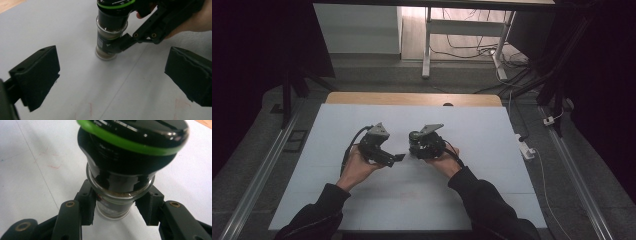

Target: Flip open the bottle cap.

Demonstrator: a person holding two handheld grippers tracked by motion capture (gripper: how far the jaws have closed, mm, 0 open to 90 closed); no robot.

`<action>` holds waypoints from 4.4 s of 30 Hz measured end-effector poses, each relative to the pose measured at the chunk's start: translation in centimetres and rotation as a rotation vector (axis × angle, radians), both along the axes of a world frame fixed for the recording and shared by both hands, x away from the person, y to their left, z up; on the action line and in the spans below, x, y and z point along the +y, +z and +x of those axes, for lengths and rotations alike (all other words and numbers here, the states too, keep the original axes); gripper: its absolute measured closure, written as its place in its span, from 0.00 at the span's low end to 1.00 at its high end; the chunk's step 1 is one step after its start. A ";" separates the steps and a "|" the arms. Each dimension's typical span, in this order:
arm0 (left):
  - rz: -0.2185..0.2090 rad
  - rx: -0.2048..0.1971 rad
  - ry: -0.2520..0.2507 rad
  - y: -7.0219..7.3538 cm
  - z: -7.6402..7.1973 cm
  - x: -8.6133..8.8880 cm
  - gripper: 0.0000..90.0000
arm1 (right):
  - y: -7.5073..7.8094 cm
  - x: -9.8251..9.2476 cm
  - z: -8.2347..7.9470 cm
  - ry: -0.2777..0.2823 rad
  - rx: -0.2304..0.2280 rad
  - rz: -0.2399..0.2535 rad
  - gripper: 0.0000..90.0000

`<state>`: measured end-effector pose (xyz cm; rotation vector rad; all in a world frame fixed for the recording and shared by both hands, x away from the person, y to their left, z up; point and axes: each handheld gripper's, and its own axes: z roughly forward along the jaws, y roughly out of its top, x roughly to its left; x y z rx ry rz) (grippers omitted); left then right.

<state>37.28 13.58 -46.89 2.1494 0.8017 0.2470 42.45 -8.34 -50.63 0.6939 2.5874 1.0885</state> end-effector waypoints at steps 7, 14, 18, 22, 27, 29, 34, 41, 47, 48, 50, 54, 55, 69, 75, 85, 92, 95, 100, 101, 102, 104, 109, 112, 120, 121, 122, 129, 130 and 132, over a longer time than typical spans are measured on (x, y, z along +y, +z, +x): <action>0.019 -0.007 -0.056 -0.1 1.0 -1.0 0.22 | 0.0 0.0 0.0 0.002 -0.002 -0.003 0.59; 0.023 -0.019 -0.090 0.0 1.5 -1.7 0.66 | 0.0 0.0 0.0 0.000 -0.001 -0.001 0.59; 0.032 -0.023 -0.095 -0.1 1.6 -2.3 0.89 | 0.0 0.0 0.0 -0.001 0.001 -0.001 0.59; 0.029 -0.018 -0.092 -0.3 1.7 -2.6 0.98 | 0.0 -0.1 0.0 -0.006 0.008 0.003 0.59; 0.033 -0.018 -0.090 -0.4 1.6 -2.7 0.99 | 0.0 -0.1 0.0 -0.006 0.007 0.002 0.59; 0.027 -0.021 -0.090 -0.2 1.5 -2.7 0.99 | 0.0 0.0 0.0 -0.004 0.003 0.001 0.59; 0.023 -0.019 -0.086 0.2 1.4 -2.7 0.99 | 0.0 0.0 0.0 -0.006 0.004 0.000 0.59; -0.001 -0.022 -0.082 0.7 1.2 -2.7 0.99 | 0.0 0.0 0.0 -0.006 0.005 -0.001 0.59; -0.014 -0.019 -0.065 1.1 1.4 -2.6 0.99 | -0.1 0.0 -0.1 -0.006 0.001 -0.004 0.59; -0.013 -0.020 -0.061 1.0 1.4 -2.6 0.99 | -0.1 0.0 -0.1 -0.006 0.001 -0.005 0.59; -0.016 -0.021 -0.058 1.0 1.5 -2.6 0.99 | -0.1 0.1 -0.1 -0.006 0.001 -0.005 0.59; -0.016 -0.028 -0.051 1.2 1.6 -2.6 0.99 | -0.1 0.0 -0.1 -0.007 0.003 -0.004 0.59; -0.022 -0.026 -0.050 1.2 1.6 -2.6 0.99 | -0.1 0.0 -0.1 -0.007 0.003 -0.004 0.59; -0.035 -0.034 -0.024 2.0 2.7 -2.3 0.99 | -0.1 0.0 0.0 -0.007 0.002 -0.007 0.59; -0.049 -0.032 -0.004 2.2 3.5 -2.1 0.99 | -0.1 0.1 -0.1 -0.005 -0.004 -0.012 0.59; -0.036 -0.002 0.028 1.4 4.7 -1.9 0.99 | -0.1 0.0 -0.1 -0.002 -0.003 -0.013 0.58; -0.034 -0.007 0.022 1.6 4.4 -1.7 0.97 | -0.1 0.0 0.0 0.000 -0.003 -0.012 0.58; -0.041 -0.006 0.019 1.6 4.2 -1.5 0.94 | -0.1 0.0 0.0 0.001 -0.001 -0.012 0.58; -0.050 0.006 0.018 1.6 4.0 -1.2 0.89 | -0.1 0.0 -0.1 0.001 -0.005 -0.019 0.57; -0.051 0.008 0.017 1.5 3.9 -1.1 0.88 | -0.1 0.0 -0.1 -0.001 -0.005 -0.022 0.55; -0.049 0.009 0.016 1.5 3.8 -1.1 0.87 | -0.1 0.0 -0.1 -0.004 -0.006 -0.024 0.53; -0.052 0.012 0.017 1.6 3.6 -1.0 0.84 | -0.1 -0.1 -0.1 -0.009 -0.004 -0.016 0.50; -0.045 0.012 0.016 1.7 3.0 -0.8 0.75 | 0.4 -0.4 -0.2 -0.018 0.002 -0.001 0.43; -0.040 0.015 0.014 1.8 2.6 -0.5 0.69 | 0.6 -0.6 -0.5 -0.020 0.009 0.005 0.39; -0.038 0.031 -0.005 2.1 0.9 0.4 0.49 | 1.1 -1.1 -1.0 -0.029 0.044 0.019 0.30; -0.046 0.037 -0.007 2.1 0.6 0.6 0.46 | 1.1 -1.2 -1.1 -0.029 0.055 0.022 0.29; -0.051 0.040 -0.008 2.1 0.5 0.7 0.43 | 1.2 -1.4 -1.3 -0.030 0.062 0.023 0.28; -0.061 0.058 -0.002 2.1 -0.9 1.2 0.21 | 1.6 -2.1 -2.4 -0.017 0.090 0.027 0.18; -0.063 0.059 0.001 2.0 -1.1 1.2 0.19 | 1.7 -2.2 -2.5 -0.015 0.094 0.029 0.18; -0.063 0.066 0.000 2.0 -1.6 1.3 0.16 | 2.0 -2.2 -2.8 -0.006 0.098 0.033 0.15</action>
